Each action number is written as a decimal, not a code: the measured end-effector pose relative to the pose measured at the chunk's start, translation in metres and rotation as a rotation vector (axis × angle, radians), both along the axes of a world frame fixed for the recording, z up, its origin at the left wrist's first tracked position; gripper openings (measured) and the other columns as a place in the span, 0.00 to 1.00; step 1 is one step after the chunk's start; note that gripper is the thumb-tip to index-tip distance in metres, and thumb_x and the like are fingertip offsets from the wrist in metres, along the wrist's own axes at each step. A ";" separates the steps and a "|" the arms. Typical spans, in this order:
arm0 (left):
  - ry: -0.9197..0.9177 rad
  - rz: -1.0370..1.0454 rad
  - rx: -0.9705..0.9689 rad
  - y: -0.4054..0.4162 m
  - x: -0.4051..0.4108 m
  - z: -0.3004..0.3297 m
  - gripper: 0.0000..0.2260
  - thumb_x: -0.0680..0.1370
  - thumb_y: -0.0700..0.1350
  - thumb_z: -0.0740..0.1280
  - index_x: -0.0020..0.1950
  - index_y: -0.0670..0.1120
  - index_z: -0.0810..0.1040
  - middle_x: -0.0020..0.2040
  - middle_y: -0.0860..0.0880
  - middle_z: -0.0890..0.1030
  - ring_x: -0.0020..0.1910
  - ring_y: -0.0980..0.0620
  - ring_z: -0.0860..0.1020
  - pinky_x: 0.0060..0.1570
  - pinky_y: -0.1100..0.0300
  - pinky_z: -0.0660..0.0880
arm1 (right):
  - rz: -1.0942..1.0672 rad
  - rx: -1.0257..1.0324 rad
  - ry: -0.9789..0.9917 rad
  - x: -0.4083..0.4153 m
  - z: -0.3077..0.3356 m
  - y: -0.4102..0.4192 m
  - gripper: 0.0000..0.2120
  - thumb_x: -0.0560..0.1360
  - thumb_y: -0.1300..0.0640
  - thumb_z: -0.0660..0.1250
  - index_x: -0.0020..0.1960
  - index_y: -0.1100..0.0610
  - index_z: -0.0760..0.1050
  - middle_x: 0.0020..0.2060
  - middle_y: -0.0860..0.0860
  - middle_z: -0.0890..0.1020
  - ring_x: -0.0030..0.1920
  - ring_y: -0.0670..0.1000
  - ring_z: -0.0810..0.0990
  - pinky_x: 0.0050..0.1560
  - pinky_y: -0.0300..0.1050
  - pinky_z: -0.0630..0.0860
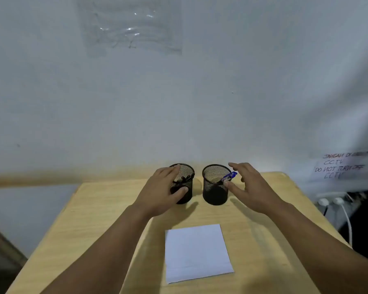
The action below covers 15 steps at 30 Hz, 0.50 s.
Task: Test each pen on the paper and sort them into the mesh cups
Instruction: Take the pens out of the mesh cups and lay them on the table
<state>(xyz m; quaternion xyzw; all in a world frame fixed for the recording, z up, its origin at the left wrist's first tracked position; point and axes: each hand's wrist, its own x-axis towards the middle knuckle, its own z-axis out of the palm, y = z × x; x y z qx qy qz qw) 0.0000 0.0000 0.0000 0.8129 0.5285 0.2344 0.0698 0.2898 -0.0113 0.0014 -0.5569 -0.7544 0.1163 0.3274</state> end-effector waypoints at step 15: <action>-0.095 0.013 0.066 0.025 0.023 -0.014 0.26 0.75 0.58 0.66 0.71 0.48 0.73 0.67 0.52 0.77 0.73 0.50 0.68 0.69 0.50 0.67 | 0.121 0.005 0.151 -0.014 -0.012 0.020 0.10 0.74 0.56 0.73 0.56 0.54 0.82 0.44 0.39 0.78 0.43 0.36 0.76 0.43 0.26 0.68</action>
